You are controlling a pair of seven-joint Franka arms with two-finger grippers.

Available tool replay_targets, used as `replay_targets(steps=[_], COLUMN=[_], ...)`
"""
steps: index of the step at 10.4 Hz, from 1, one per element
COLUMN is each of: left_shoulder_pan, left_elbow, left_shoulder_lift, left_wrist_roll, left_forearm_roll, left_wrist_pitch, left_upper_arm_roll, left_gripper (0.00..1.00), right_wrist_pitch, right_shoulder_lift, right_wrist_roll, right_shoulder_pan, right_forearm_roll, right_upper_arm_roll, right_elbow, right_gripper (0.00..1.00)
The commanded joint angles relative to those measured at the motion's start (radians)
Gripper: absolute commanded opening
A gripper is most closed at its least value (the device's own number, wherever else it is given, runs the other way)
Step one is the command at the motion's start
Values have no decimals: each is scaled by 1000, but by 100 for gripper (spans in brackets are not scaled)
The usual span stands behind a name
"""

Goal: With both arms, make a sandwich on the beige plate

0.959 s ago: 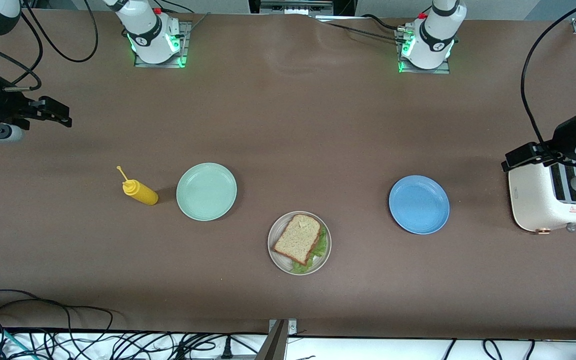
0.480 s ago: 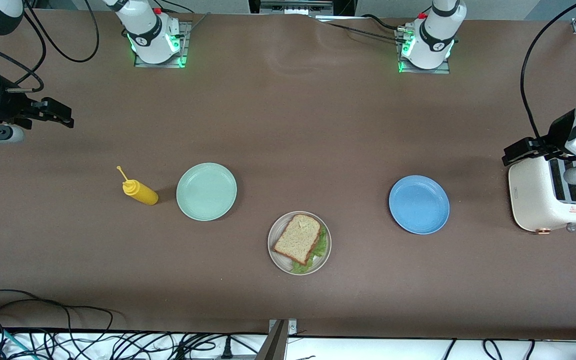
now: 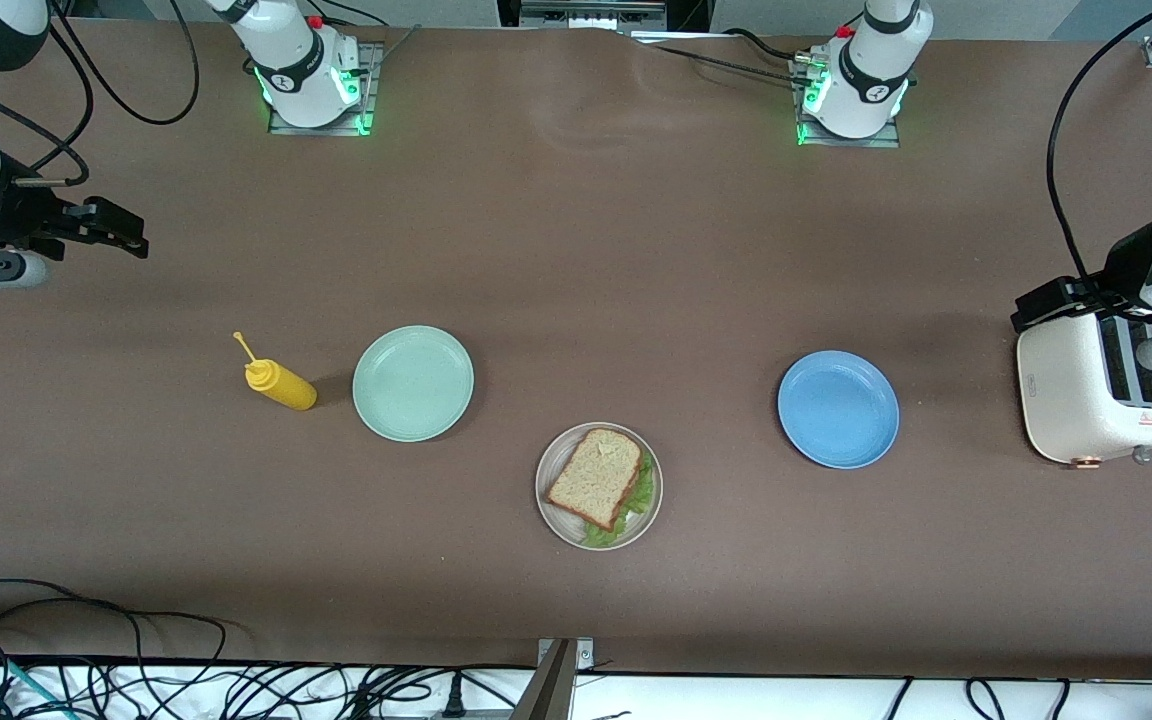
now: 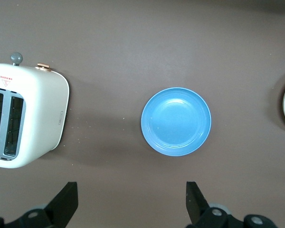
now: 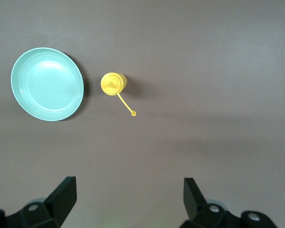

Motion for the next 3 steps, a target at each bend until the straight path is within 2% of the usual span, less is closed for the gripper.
replay_targets(steps=[1, 3], left_shoulder_pan=[7, 7], left_elbow=[-36, -36], left_shoulder_lift=[-27, -25], left_wrist_roll=[-8, -3], left_forearm_roll=[34, 34], left_wrist_pitch=[6, 6], left_upper_arm_roll=[-13, -13], left_gripper=[100, 100], right_wrist_pitch=[18, 19], right_shoulder_lift=[-14, -14], right_wrist_roll=[18, 18], right_shoulder_pan=[0, 0], right_forearm_roll=[-4, -4], right_upper_arm_roll=[2, 2], right_elbow=[-20, -20], right_gripper=[100, 100])
